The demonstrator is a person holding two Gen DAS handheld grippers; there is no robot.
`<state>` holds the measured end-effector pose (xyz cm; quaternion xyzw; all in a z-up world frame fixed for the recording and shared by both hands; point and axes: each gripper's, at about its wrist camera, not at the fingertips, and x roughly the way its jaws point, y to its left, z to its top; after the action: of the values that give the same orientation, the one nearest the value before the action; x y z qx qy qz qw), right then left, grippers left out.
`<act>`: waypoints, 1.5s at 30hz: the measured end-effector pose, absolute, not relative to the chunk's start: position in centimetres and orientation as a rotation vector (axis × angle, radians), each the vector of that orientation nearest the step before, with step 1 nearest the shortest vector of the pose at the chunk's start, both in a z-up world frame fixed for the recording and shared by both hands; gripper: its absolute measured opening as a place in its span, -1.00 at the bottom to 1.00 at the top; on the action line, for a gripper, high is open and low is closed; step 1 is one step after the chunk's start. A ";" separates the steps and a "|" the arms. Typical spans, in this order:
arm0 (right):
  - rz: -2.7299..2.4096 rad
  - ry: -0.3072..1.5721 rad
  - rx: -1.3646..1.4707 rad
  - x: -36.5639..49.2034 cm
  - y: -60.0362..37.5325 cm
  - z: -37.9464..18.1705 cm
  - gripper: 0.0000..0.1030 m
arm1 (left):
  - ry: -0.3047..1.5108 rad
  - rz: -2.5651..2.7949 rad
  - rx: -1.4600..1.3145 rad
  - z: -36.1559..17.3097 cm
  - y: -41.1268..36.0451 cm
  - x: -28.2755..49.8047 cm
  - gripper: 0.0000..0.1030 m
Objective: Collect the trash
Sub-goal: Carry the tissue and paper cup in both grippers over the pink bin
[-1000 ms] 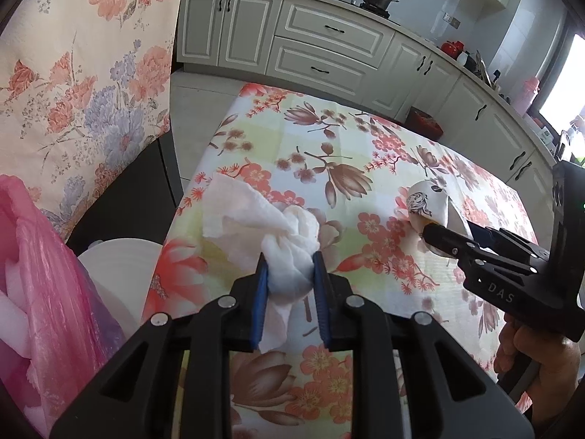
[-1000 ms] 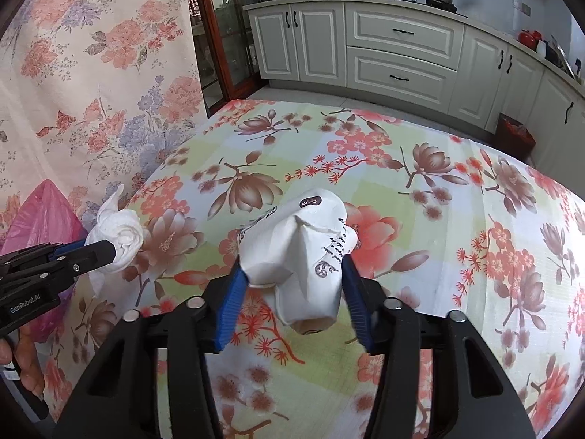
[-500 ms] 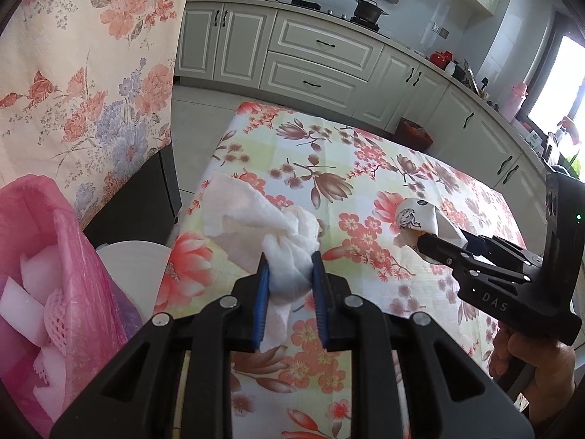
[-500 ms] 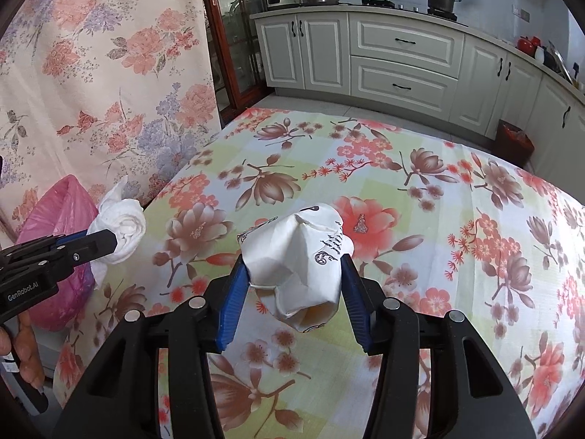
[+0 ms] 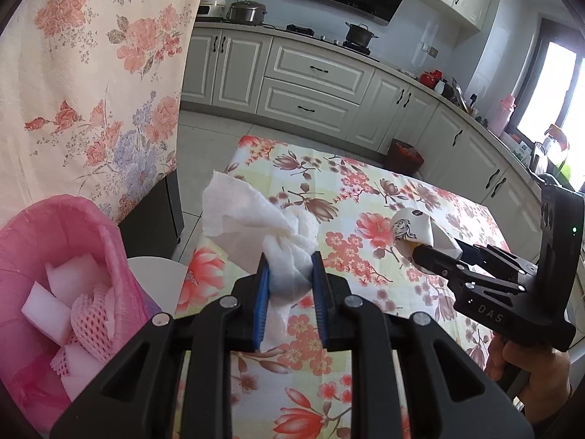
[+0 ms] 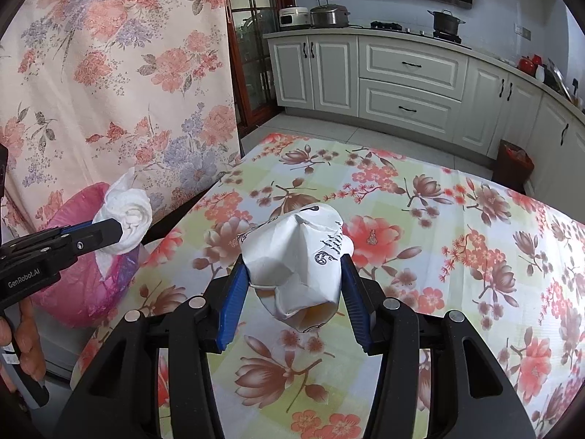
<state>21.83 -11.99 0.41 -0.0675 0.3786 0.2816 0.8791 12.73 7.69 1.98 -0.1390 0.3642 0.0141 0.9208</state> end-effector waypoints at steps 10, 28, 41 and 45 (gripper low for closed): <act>0.629 0.745 -0.155 20.0 -10.6 2.6 -0.07 | 0.666 0.105 -0.293 5.3 11.2 8.6 -0.59; 0.815 0.701 -0.242 16.8 -1.2 4.9 -0.07 | 0.581 0.331 -0.340 7.7 20.8 0.8 -0.59; 0.982 0.707 -0.347 13.4 8.3 4.5 -0.07 | 0.563 0.389 -0.385 7.2 24.0 -2.1 -0.59; 1.025 0.727 -0.374 12.4 10.7 3.6 -0.06 | 0.562 0.396 -0.395 7.1 24.7 -2.4 -0.59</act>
<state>12.36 10.66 3.59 -0.1738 0.3378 0.4767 0.7927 -2.36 24.70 7.07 -0.1924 0.2737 0.1928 0.9224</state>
